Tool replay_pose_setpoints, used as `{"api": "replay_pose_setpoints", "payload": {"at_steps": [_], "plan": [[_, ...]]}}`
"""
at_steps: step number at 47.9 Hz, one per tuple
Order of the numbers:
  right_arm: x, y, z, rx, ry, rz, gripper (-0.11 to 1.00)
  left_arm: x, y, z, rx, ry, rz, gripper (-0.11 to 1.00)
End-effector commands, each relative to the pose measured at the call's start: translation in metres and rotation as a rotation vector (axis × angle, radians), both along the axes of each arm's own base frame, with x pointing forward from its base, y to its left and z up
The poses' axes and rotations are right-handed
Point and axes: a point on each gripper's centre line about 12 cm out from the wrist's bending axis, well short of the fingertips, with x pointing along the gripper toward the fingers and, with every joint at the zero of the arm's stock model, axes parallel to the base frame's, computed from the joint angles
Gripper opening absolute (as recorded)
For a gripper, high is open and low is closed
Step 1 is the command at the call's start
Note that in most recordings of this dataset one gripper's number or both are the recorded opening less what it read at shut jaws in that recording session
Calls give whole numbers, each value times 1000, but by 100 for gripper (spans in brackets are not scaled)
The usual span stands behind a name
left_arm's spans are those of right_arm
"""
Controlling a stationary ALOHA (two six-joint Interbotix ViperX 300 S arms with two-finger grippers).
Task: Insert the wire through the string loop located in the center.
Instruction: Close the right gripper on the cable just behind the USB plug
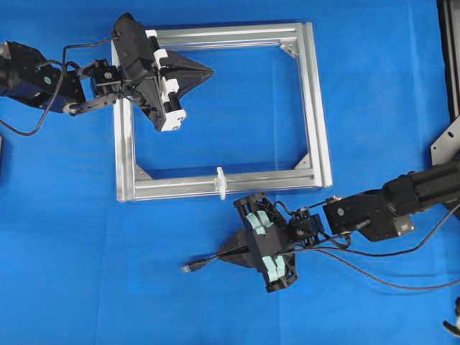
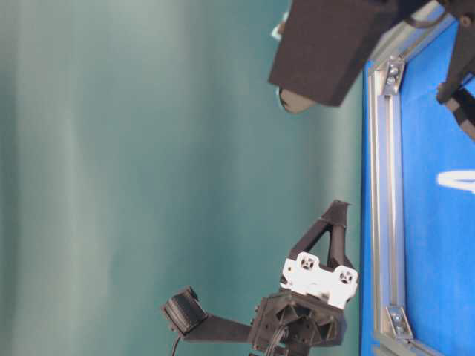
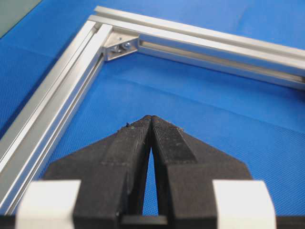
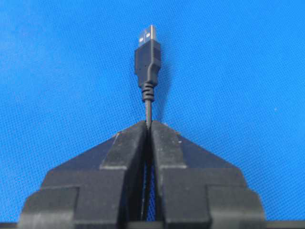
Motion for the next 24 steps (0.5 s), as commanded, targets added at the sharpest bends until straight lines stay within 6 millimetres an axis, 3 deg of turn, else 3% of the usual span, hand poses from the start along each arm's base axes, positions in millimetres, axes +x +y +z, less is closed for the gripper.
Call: {"api": "replay_pose_setpoints", "payload": {"at_steps": [1,9,24], "plan": [[6,0,10,9,-23,-7,-2,2,0,15,17,-41,-5,0],[5,-1,16,1,-1,-7,-2,2,-1,15,15,-40,-6,0],[-1,-3,59,-3,2,-10,-2,1,0,15,14,-37,-4,0]]}}
